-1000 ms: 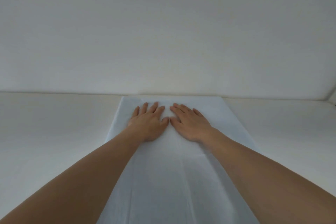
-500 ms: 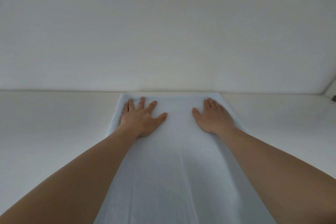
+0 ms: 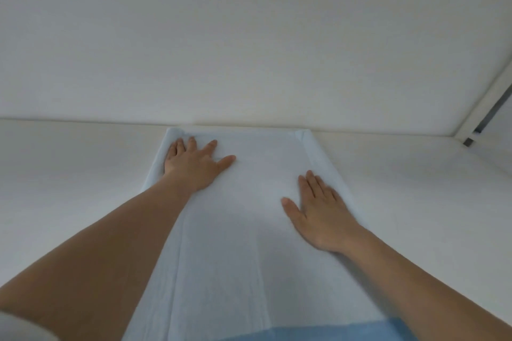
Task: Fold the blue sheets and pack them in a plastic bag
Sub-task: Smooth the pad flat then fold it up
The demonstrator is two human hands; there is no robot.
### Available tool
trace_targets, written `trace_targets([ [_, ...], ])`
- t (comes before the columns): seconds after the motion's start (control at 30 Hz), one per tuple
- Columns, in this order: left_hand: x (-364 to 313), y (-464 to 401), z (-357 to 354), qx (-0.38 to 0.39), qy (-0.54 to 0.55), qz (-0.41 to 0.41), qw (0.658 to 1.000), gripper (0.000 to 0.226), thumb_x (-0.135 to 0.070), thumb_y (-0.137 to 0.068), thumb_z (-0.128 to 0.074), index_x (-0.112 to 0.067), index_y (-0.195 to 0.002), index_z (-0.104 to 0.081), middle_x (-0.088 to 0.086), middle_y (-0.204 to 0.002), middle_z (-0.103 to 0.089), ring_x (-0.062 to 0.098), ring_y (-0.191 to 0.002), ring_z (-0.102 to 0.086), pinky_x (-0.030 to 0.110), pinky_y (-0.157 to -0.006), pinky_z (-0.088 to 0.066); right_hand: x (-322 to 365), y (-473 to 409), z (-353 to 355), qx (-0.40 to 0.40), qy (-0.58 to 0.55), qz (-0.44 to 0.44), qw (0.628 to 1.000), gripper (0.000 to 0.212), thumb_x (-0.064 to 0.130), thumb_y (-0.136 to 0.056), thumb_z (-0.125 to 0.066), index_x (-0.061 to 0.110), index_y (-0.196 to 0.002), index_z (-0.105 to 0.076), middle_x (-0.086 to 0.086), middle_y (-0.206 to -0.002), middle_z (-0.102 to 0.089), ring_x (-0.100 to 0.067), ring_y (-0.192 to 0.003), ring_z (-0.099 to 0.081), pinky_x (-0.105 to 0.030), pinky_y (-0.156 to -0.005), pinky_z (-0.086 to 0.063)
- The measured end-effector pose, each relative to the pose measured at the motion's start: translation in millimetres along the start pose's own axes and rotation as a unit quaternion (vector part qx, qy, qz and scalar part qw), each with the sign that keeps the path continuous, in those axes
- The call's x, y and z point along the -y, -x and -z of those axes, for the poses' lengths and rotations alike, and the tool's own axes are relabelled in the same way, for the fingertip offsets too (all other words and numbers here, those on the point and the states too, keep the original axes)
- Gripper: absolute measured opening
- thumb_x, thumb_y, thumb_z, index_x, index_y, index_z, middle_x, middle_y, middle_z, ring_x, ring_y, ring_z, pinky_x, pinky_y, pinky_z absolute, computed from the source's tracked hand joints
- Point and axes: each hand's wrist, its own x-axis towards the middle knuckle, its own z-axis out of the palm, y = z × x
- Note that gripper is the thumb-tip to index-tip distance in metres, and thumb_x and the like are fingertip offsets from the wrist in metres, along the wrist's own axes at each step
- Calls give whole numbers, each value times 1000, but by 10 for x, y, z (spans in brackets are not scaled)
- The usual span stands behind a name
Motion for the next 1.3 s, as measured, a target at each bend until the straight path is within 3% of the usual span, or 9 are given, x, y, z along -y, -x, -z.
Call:
trace_targets([
  [0.17, 34, 97, -60, -101, 3, -25, 995, 58, -60, -94, -23, -21, -125, -51, 12, -129, -49, 31, -125, -43, 41, -108, -32, -7, 537, -86, -44, 7, 11, 999, 87, 67, -81, 8, 20, -153, 8, 0, -159, 17, -11, -146, 15, -28, -118, 10],
  [0.3, 83, 356, -58, -98, 80, -54, 990, 49, -47, -98, -26, -14, -117, -56, 12, -125, -50, 31, -122, -49, 42, -101, -41, -43, 525, -158, -75, 12, 16, 997, 95, 70, -76, 15, 17, -154, 1, -3, -161, 9, -13, -148, 9, -29, -118, 7],
  [0.53, 54, 1123, -110, -26, 45, -90, 995, 60, -54, -97, -22, -26, -150, -22, 6, -159, -15, 24, -146, -12, 39, -120, -12, -50, 533, -164, -86, 12, 15, 996, 68, 53, -98, -14, 14, -154, -8, -8, -161, 0, -18, -149, 1, -33, -120, 1],
  [0.7, 6, 1890, -74, 42, -20, -120, 992, 90, -82, -69, 10, -42, -149, 0, -5, -160, 6, 26, -147, 8, 46, -119, 2, -21, 572, -126, -81, 0, 21, 996, 67, 52, -99, -18, 14, -153, -11, -8, -161, -3, -18, -149, -2, -33, -120, -1],
  [0.9, 186, 2305, 10, 52, -78, -166, 982, 100, -79, -55, 33, -43, -146, 16, -4, -159, 15, 26, -147, 12, 42, -120, 5, -84, 672, -53, -71, -42, 92, 992, 56, 44, -100, -29, 21, -151, -23, 3, -160, -13, -10, -147, -9, -31, -120, -6],
  [1.0, 127, 2291, -20, 57, -80, -157, 983, 103, -81, -54, 32, -41, -147, 16, -1, -159, 16, 28, -146, 13, 45, -119, 6, 54, 741, -55, -34, -16, 44, 998, 59, 45, -100, -22, 21, -153, -12, 1, -162, -1, -14, -148, 0, -43, -120, -1],
  [1.13, 120, 2265, 32, 115, -81, -142, 980, 107, -93, -55, 7, -40, -147, 19, 1, -157, 24, 29, -144, 22, 49, -118, 8, 498, 1072, -133, 65, -7, 36, 997, 83, 71, -89, -17, 24, -153, 8, -1, -158, 23, -26, -145, 21, -61, -110, 13],
  [1.23, 106, 2263, 84, 147, -89, -136, 976, 120, -100, -44, -1, -40, -145, 23, 1, -155, 28, 28, -143, 25, 49, -117, 10, 531, 1295, -132, 100, 5, 94, 991, 92, 82, -78, -13, 31, -152, 10, 4, -157, 25, -22, -144, 25, -59, -112, 14],
  [1.3, 101, 2268, 99, 148, -104, -129, 975, 123, -101, -40, 2, -41, -145, 23, 2, -156, 27, 30, -143, 23, 49, -117, 9, 380, 1389, -67, 112, -3, 117, 987, 81, 77, -85, -22, 39, -151, 5, 11, -158, 22, -15, -145, 22, -51, -116, 13],
])
